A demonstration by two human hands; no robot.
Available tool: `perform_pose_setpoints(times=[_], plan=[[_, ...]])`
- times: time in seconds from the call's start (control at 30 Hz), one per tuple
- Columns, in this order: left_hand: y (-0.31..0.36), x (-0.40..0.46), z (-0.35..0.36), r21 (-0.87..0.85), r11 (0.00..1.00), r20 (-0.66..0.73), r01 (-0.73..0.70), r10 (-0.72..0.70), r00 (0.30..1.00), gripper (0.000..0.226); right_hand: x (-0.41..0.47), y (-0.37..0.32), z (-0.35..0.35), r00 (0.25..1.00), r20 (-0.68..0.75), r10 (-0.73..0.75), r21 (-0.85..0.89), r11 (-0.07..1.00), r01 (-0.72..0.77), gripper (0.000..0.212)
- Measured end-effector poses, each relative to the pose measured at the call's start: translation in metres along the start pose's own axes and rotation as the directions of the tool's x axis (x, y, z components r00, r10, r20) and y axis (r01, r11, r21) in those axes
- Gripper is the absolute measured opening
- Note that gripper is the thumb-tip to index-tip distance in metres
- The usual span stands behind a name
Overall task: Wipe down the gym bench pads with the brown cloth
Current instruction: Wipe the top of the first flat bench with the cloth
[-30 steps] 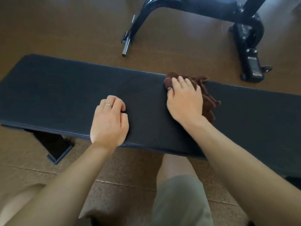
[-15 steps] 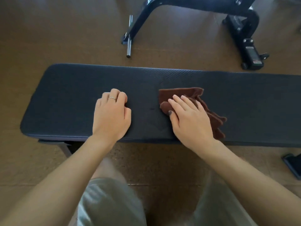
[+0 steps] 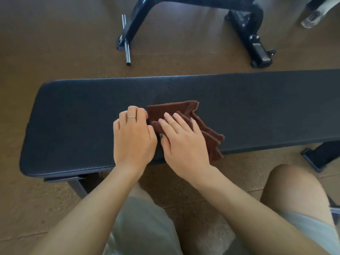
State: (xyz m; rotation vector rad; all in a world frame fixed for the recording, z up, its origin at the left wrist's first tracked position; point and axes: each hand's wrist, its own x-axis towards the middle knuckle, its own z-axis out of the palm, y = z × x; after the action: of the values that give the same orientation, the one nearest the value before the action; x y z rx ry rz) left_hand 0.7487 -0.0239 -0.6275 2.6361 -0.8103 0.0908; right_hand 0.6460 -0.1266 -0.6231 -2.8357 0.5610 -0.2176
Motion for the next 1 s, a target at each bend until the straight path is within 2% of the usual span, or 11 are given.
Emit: perform_pose_setpoints(times=[0.13,0.3,0.43,0.57,0.63,0.73,0.8,0.87,0.93,1.0], plan=[[0.0,0.001,0.0,-0.032,0.999,-0.006,0.001,-0.002,1.0,0.02,0.036,0.004,-0.003,1.0,-0.005,-0.014,-0.003,1.0,0.014,0.065],[0.0,0.003,-0.003,-0.033,0.999,0.016,-0.002,0.002,1.0,0.021,0.061,0.006,0.006,0.996,-0.076,0.048,0.006,0.999,-0.048,0.049],[-0.003,-0.001,-0.003,-0.03,0.999,0.021,-0.019,0.019,1.0,0.024,0.077,0.016,-0.001,0.993,-0.056,0.107,0.025,0.994,-0.106,0.045],[-0.001,-0.002,-0.003,-0.04,0.999,-0.003,0.001,-0.001,1.0,0.02,0.043,-0.009,0.001,0.982,-0.093,0.162,0.037,0.987,-0.159,0.048],[-0.003,-0.002,-0.003,-0.069,0.998,-0.025,0.011,-0.013,1.0,0.013,0.024,-0.026,0.006,0.984,-0.101,0.148,0.047,0.988,-0.144,0.054],[-0.003,-0.002,-0.003,-0.093,0.996,-0.041,0.012,-0.016,0.999,0.013,0.019,-0.024,0.006,0.989,-0.101,0.107,0.059,0.993,-0.102,0.049],[-0.003,-0.001,-0.004,-0.097,0.995,-0.042,0.008,-0.012,0.999,0.017,0.018,-0.005,0.001,0.991,-0.112,0.073,0.042,0.997,-0.069,0.046],[-0.003,-0.001,-0.004,-0.088,0.996,-0.044,0.006,-0.01,0.999,0.018,0.015,0.035,-0.006,0.982,-0.166,0.094,-0.01,0.995,-0.097,0.044],[-0.004,-0.002,-0.003,-0.087,0.996,-0.052,0.013,-0.018,0.998,0.019,0.014,0.088,-0.021,0.948,-0.246,0.203,-0.051,0.974,-0.221,0.044],[-0.002,-0.002,-0.002,-0.089,0.996,-0.056,0.021,-0.026,0.998,0.019,0.015,0.127,-0.035,0.899,-0.236,0.369,-0.024,0.922,-0.385,0.047]])
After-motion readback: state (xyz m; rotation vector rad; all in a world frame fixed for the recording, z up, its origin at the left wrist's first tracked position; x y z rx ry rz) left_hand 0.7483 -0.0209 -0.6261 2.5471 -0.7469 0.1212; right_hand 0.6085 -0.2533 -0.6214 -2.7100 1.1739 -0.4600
